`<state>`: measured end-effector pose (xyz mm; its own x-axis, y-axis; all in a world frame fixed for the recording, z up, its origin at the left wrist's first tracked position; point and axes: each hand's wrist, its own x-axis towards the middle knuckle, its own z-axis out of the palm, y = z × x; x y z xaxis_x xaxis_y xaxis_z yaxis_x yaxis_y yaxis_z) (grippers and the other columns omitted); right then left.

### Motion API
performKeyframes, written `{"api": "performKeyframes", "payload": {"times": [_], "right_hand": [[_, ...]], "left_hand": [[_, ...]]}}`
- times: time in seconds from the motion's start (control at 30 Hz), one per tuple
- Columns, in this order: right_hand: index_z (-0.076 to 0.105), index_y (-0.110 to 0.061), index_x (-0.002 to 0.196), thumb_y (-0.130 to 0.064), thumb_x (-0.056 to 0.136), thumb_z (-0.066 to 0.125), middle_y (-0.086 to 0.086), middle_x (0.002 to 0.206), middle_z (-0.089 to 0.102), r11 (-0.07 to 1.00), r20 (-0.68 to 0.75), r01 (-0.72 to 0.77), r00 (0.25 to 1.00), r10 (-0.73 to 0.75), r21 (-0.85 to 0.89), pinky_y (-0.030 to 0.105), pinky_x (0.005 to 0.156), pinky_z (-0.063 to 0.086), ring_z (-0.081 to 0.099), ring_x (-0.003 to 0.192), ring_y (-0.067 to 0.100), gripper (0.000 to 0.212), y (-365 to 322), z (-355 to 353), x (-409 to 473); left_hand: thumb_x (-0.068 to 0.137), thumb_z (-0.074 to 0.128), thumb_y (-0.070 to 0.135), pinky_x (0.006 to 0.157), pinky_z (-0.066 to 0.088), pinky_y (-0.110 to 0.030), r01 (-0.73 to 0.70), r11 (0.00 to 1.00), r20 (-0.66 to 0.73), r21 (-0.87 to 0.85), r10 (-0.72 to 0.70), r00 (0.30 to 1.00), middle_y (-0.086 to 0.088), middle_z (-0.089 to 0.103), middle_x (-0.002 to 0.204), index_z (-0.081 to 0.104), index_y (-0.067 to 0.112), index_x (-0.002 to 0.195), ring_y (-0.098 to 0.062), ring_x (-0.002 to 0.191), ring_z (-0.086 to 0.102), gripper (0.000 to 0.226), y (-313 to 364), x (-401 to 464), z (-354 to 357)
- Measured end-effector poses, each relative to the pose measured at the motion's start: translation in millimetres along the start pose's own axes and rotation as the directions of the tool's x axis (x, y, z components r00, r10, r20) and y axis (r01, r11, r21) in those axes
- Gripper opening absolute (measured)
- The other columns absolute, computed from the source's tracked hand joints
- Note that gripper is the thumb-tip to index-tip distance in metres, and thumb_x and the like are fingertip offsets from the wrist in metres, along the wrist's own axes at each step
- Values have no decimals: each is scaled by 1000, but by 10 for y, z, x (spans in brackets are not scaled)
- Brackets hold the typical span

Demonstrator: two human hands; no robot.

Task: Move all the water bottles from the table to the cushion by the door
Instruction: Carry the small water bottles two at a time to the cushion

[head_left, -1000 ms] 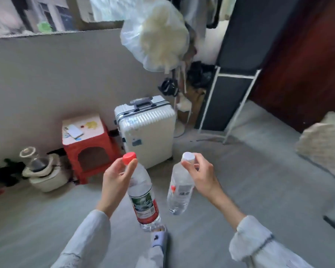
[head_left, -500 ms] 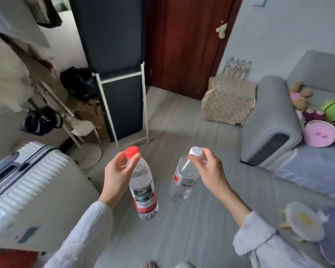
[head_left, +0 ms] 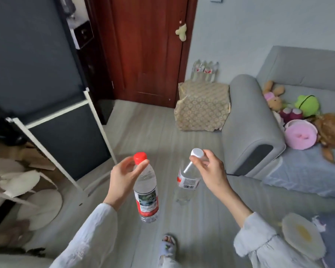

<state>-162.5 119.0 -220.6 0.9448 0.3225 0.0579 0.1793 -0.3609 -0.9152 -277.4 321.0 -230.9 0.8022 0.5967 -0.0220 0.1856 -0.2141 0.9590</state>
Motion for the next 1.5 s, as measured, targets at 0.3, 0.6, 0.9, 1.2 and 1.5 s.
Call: {"api": "performKeyframes", "payload": {"times": [0.3,0.6,0.9,1.2,1.5], "right_hand": [[58,-17,94,-27,78,68,5,96,68,1000,-77,-1,997,1,-2,39,87,50,64,93,23,22,135,-329,1885],[59,-25,92,-34,79,65,-5,93,68,997,-117,-27,993,18,-71,27,81,49,64,92,16,17,662,-464,3852],[59,-18,100,-27,80,66,-2,96,63,990,-272,-113,958,86,-85,29,79,48,63,91,22,23,919,-863,5822],[54,-34,94,-37,76,67,-12,95,61,978,-190,-190,967,170,-89,23,75,45,60,92,13,22,1670,-1516,7615],[56,-13,104,-31,77,69,3,103,61,948,-77,-221,975,208,-229,34,80,46,57,93,19,35,2151,-2294,9319]], "left_hand": [[67,67,53,50,40,-27,-28,1000,-14,10,28,1000,5,63,59,63,17,69,-5,50,48,36,404,1780,789],[72,72,36,64,45,-12,-44,999,107,30,41,993,7,69,70,67,23,71,-3,66,59,14,444,3939,1776],[71,75,29,66,41,1,-99,994,270,37,85,959,14,67,79,66,23,82,6,79,61,16,948,5854,2888],[67,77,32,65,44,-2,-58,986,259,157,16,966,12,65,76,66,23,84,-2,78,62,23,1029,7342,4304],[63,80,35,63,38,-10,23,960,191,280,-79,978,15,63,76,65,28,86,-7,74,61,28,1355,8537,5555]]}}
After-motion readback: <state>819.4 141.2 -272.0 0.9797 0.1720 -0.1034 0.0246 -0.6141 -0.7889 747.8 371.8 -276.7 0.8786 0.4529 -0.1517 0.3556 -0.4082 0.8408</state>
